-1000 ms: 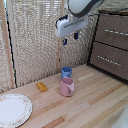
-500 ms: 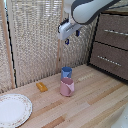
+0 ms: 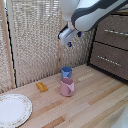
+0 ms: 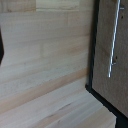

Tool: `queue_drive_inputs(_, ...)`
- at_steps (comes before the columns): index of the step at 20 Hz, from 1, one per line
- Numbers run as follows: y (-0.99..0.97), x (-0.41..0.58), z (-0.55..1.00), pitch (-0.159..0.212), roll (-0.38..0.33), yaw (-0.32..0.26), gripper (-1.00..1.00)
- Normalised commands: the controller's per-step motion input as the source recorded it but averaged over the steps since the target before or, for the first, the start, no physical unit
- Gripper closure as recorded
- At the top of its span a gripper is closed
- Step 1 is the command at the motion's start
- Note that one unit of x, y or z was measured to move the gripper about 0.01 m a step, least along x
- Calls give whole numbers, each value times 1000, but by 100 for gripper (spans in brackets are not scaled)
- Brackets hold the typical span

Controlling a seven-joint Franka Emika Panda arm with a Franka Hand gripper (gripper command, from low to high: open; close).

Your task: Kindly get your arm to the topmost drawer handle. Get a good grip on it, then softly pull to open it.

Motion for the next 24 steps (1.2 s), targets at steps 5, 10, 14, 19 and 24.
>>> queue_drive_inputs(5,0,361,0,14,-375,-113,-100)
queue_drive_inputs(10,35,27,7,59,-375,-85,-100)
queue_drive_inputs(14,136,-279,102,61,-375,-7,-100)
queue_drive_inputs(19,91,-434,49,17,-375,19,-100)
queue_drive_inputs(24,-123,-413,-1,-40,-375,119,-100)
